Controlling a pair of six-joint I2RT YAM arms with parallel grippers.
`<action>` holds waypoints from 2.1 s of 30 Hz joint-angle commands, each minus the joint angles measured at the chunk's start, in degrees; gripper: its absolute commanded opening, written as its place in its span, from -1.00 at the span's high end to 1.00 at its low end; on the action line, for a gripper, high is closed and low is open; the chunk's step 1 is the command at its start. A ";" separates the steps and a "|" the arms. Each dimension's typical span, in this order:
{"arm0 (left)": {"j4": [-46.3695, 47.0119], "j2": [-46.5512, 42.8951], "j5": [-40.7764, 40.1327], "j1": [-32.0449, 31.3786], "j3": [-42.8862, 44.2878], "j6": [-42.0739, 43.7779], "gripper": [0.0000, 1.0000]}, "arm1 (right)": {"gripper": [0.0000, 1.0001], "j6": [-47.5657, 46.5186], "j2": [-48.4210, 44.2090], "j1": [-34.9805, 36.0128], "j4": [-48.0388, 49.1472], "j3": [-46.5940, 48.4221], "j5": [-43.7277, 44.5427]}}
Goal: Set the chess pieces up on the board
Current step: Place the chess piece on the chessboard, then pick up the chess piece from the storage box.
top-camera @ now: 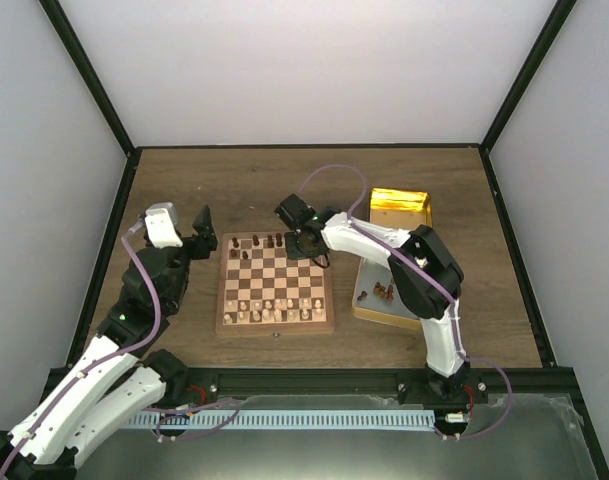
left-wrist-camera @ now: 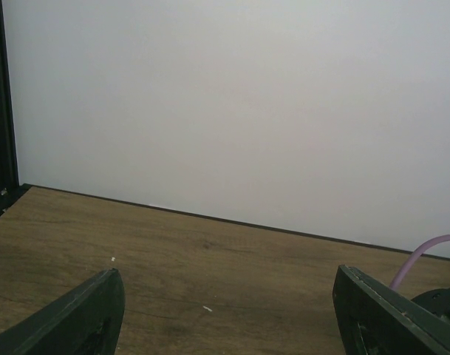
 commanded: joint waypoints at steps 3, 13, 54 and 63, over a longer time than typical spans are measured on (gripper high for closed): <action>0.38 -0.15 -0.61 0.23 -0.52 0.66 -0.58 | 0.87 0.86 1.11 -0.43 -2.72 2.23 2.33; 0.38 -0.03 -0.67 0.23 -0.51 0.61 -0.58 | 0.85 0.42 1.12 -0.56 -3.28 2.57 2.23; 2.37 3.51 2.45 0.27 -0.07 -0.42 -0.58 | 0.28 21.63 -37.30 -19.36 1.31 -43.78 8.25; 2.42 4.26 2.51 0.23 0.59 -0.13 -0.58 | 0.20 18.92 -35.21 -23.38 6.94 -46.45 6.12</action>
